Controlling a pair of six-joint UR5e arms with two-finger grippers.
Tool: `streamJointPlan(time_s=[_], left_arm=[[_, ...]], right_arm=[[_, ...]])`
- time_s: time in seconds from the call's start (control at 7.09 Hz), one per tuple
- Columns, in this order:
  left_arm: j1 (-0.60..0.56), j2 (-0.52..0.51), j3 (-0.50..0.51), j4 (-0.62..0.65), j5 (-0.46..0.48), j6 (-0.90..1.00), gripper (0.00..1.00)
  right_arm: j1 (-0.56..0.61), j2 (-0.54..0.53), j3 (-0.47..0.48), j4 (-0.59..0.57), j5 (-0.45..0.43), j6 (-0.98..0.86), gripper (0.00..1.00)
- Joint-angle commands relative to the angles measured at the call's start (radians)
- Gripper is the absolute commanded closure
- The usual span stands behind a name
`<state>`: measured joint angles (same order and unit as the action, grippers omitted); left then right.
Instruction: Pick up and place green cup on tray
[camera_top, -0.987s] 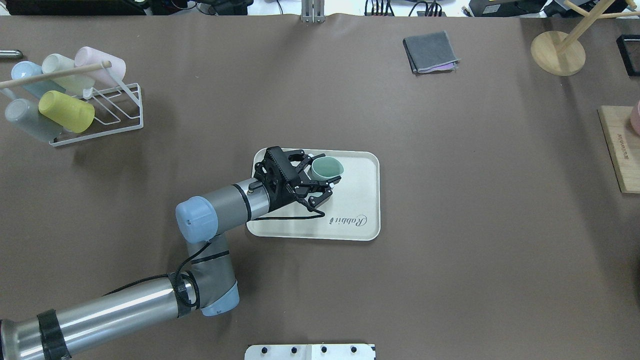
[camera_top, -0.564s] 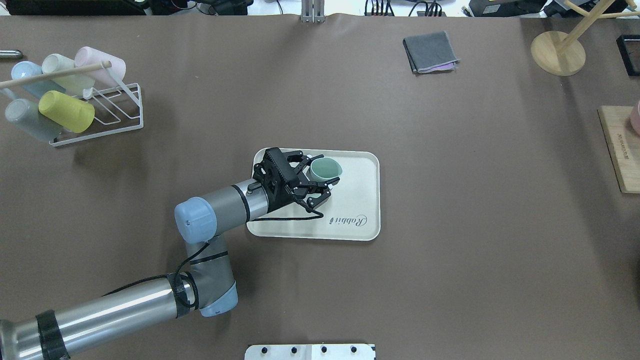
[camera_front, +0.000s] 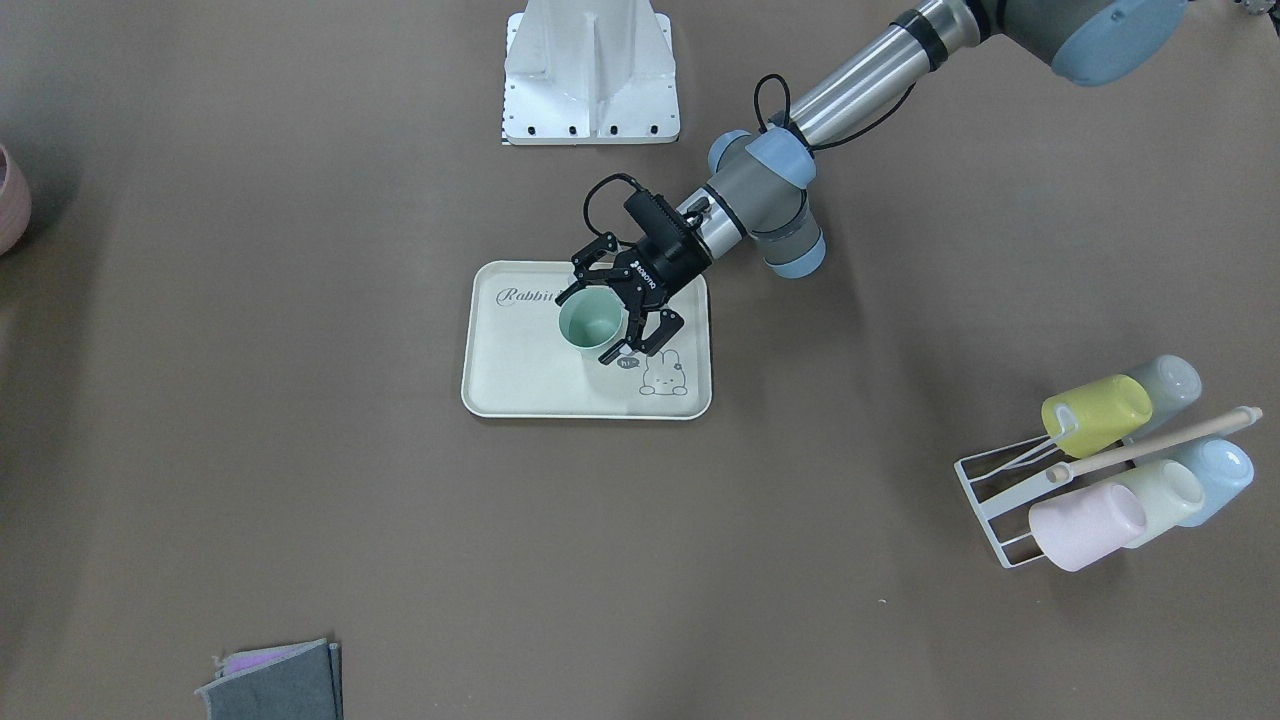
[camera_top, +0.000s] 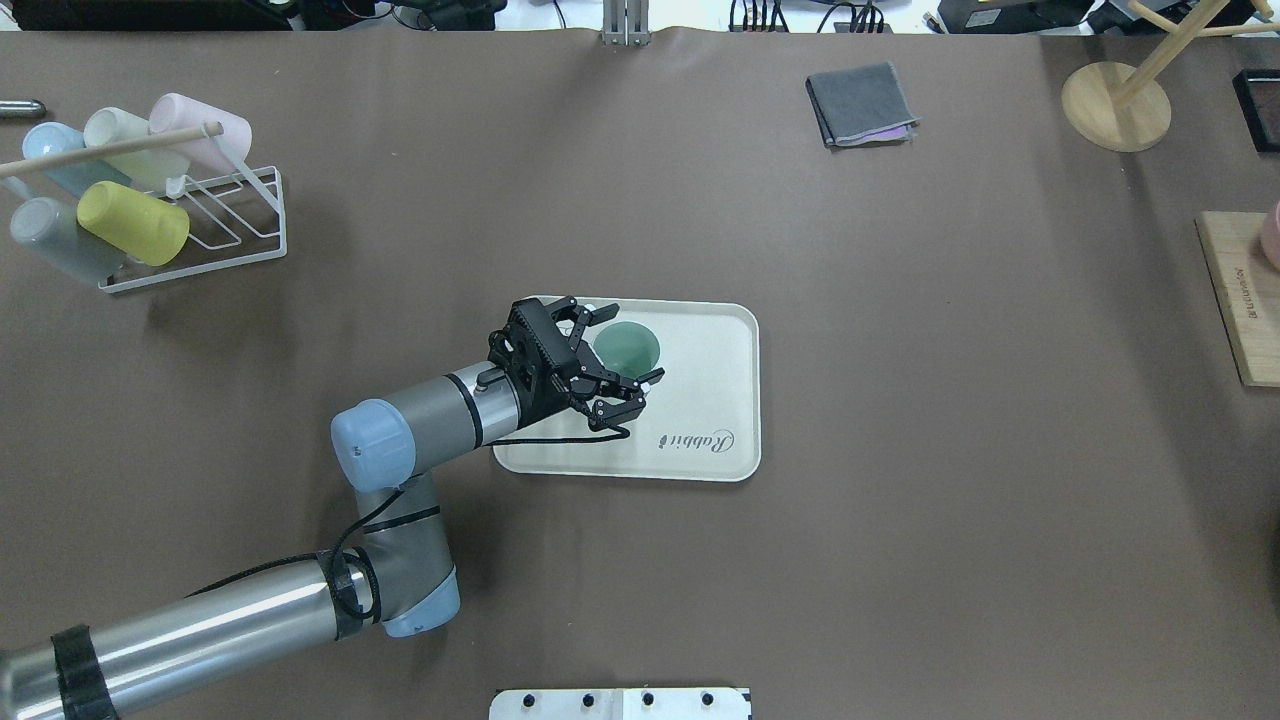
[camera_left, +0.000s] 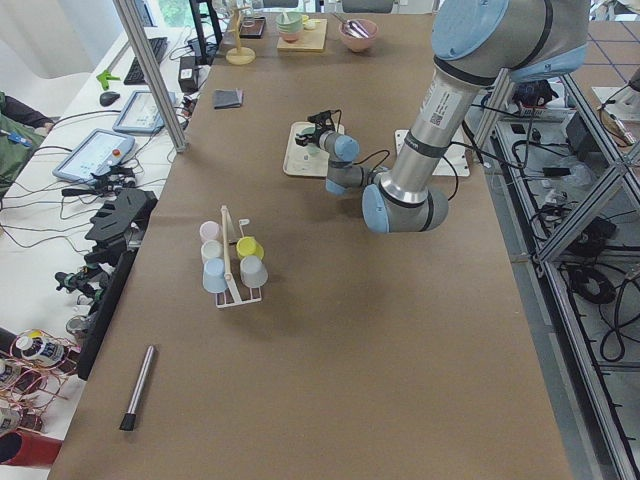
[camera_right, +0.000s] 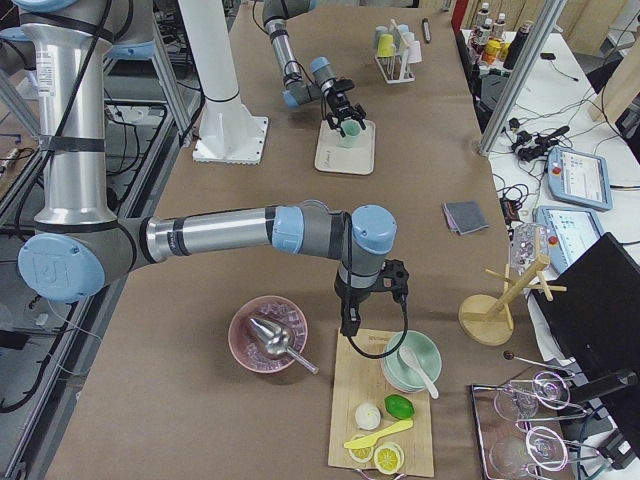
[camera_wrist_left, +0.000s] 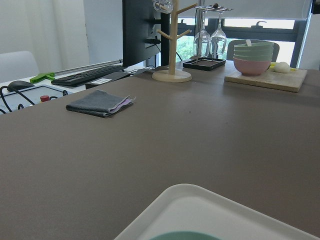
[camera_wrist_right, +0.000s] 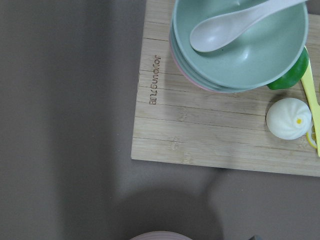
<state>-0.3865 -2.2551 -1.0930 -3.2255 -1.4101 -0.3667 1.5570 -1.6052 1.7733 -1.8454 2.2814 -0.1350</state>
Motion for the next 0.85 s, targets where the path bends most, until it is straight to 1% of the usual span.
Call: streamJointPlan(time_s=[0.0,0.28,0.42,0.56,0.7], left_arm=[[0.0,0.018,-0.028,0.001,0.0,0.0,0.01],[0.0,0.069,-0.1,0.009,0.002,-0.001,0.01],[0.0,0.077,-0.128,0.013,0.0,-0.001,0.02],[-0.005,0.083,-0.172,0.05,0.0,-0.005,0.02],[-0.006,0.101,-0.244,0.126,-0.001,-0.009,0.01]], right_arm=[[0.0,-0.001,0.0,0.0,0.003,0.0,0.0],[0.0,0.001,0.0,0.0,0.006,0.0,0.0],[0.0,0.001,0.0,0.0,0.006,0.001,0.0],[0.0,-0.001,0.0,0.0,0.006,0.002,0.0],[0.0,0.001,0.0,0.0,0.007,0.002,0.0]])
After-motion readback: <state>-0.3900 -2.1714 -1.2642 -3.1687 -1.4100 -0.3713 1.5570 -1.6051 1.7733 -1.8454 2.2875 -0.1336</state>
